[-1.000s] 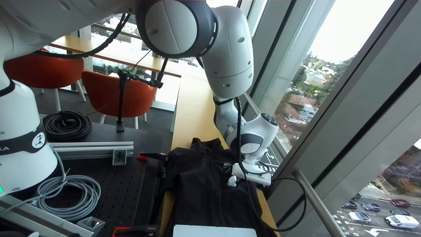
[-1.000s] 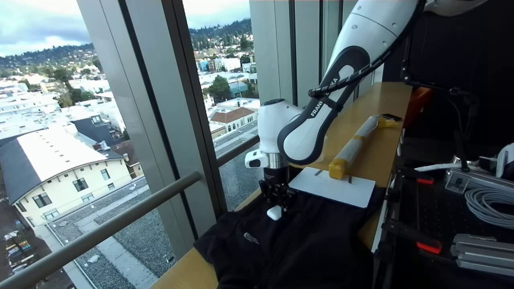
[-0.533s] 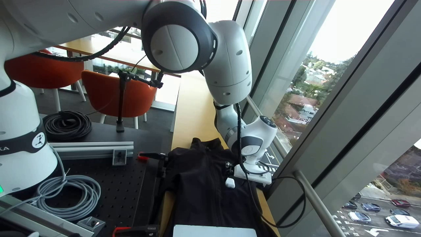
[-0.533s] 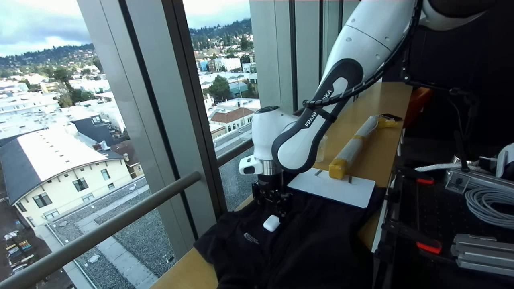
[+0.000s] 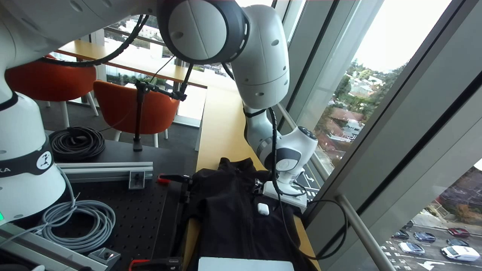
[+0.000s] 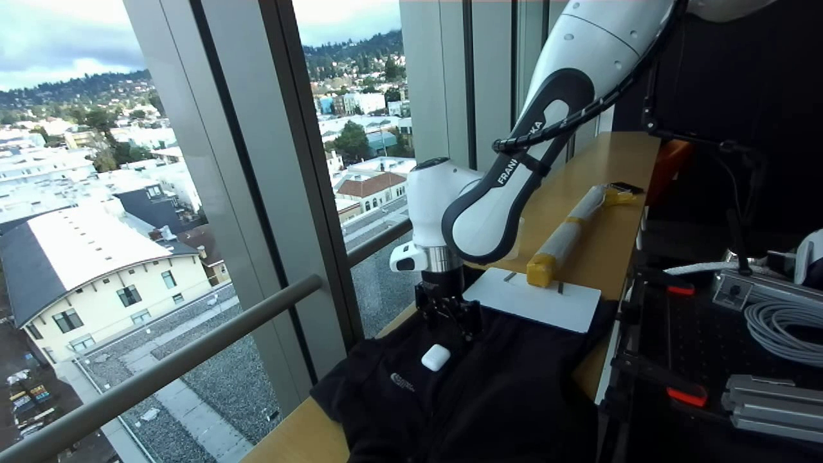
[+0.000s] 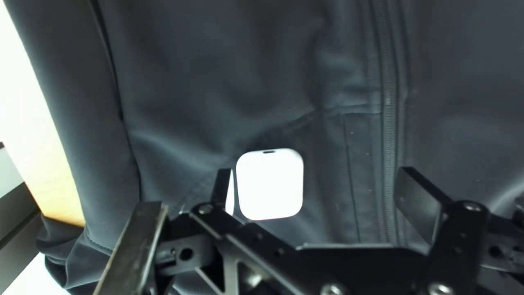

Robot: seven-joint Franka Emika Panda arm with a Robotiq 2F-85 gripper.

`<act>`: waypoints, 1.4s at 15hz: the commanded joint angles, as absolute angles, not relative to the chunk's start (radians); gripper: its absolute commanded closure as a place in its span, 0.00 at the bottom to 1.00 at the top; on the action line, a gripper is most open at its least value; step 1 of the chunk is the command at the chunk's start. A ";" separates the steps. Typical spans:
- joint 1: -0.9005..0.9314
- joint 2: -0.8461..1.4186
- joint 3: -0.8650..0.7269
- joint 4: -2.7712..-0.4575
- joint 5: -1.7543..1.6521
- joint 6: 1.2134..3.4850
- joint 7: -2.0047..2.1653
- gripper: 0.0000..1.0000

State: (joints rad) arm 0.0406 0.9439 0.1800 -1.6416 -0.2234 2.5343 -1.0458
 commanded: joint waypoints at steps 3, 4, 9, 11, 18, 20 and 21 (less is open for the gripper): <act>-0.031 0.734 0.204 -1.856 -0.171 2.514 -1.024 0.00; -0.049 0.706 0.209 -1.884 -0.153 2.520 -1.026 0.00; -0.122 0.567 0.217 -1.983 -0.049 2.483 -1.032 0.00; -0.144 0.520 0.220 -2.006 -0.007 2.460 -1.044 0.00; -0.110 0.383 0.156 -2.089 0.024 2.440 -0.922 0.00; -0.101 0.354 0.156 -2.118 0.036 2.456 -0.859 0.00; -0.095 0.343 0.157 -2.127 0.041 2.458 -0.821 0.00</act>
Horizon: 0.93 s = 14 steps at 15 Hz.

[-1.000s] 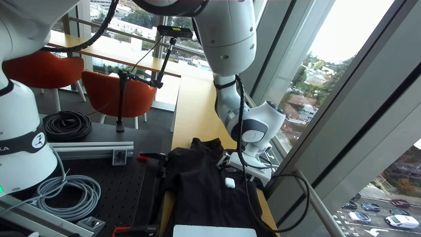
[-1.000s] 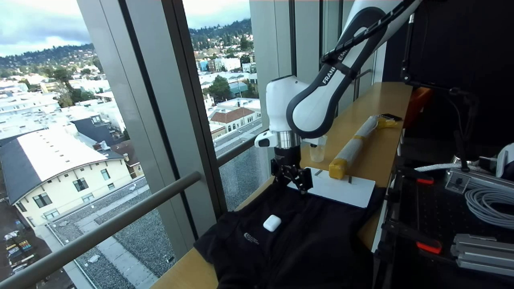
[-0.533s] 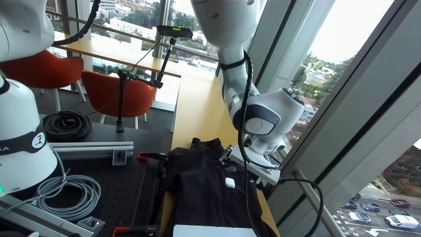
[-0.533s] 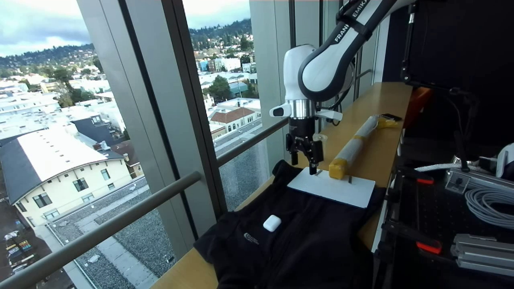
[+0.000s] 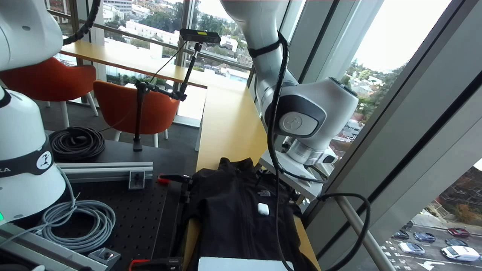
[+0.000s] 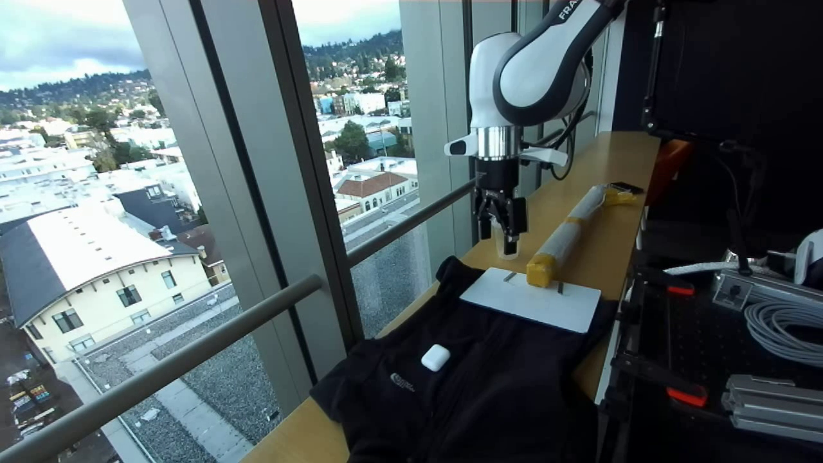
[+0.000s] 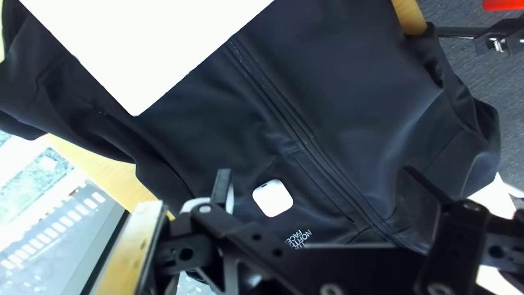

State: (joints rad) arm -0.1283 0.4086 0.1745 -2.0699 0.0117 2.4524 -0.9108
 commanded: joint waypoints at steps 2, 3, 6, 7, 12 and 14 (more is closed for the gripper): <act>-0.082 0.320 0.159 -2.149 0.046 2.453 -0.752 0.00; -0.076 0.309 0.162 -2.162 0.048 2.456 -0.721 0.00; -0.057 0.277 0.163 -2.197 0.056 2.464 -0.638 0.00; -0.050 0.269 0.160 -2.206 0.048 2.469 -0.611 0.00; -0.033 0.243 0.161 -2.235 0.038 2.481 -0.533 0.00; -0.027 0.238 0.160 -2.240 0.031 2.480 -0.513 0.00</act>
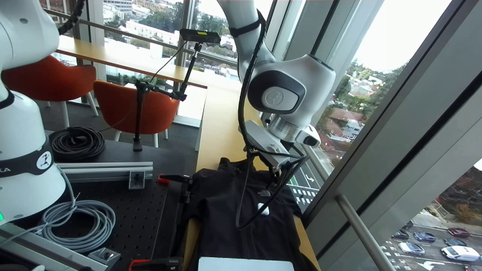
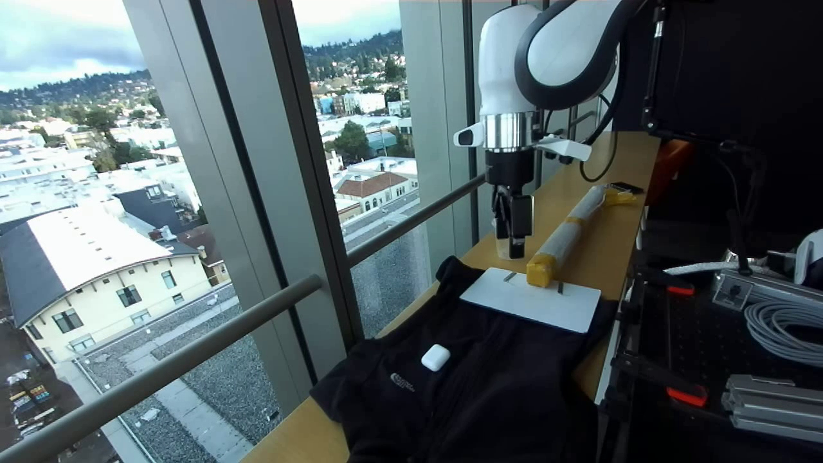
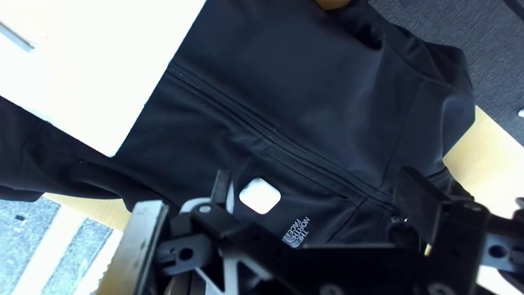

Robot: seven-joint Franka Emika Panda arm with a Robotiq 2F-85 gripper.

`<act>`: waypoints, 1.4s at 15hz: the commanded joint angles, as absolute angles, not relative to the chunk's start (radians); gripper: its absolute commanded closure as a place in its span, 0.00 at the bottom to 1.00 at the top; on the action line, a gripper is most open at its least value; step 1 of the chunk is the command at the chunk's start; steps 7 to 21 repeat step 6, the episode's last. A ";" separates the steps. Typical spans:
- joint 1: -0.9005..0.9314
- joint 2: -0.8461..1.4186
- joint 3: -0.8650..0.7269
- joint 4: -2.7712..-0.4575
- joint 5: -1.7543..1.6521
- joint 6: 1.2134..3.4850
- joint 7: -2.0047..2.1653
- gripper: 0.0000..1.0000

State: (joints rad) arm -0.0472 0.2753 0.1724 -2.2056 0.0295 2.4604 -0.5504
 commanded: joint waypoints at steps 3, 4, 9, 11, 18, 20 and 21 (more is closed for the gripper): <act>-0.030 0.266 0.163 -2.211 0.033 2.458 -0.535 0.00; -0.030 0.266 0.163 -2.211 0.033 2.458 -0.534 0.00; -0.030 0.266 0.162 -2.212 0.033 2.459 -0.533 0.00; -0.030 0.266 0.162 -2.212 0.033 2.459 -0.533 0.00; -0.030 0.266 0.162 -2.212 0.033 2.459 -0.533 0.00; -0.030 0.266 0.162 -2.212 0.033 2.459 -0.533 0.00; -0.030 0.266 0.162 -2.212 0.033 2.459 -0.533 0.00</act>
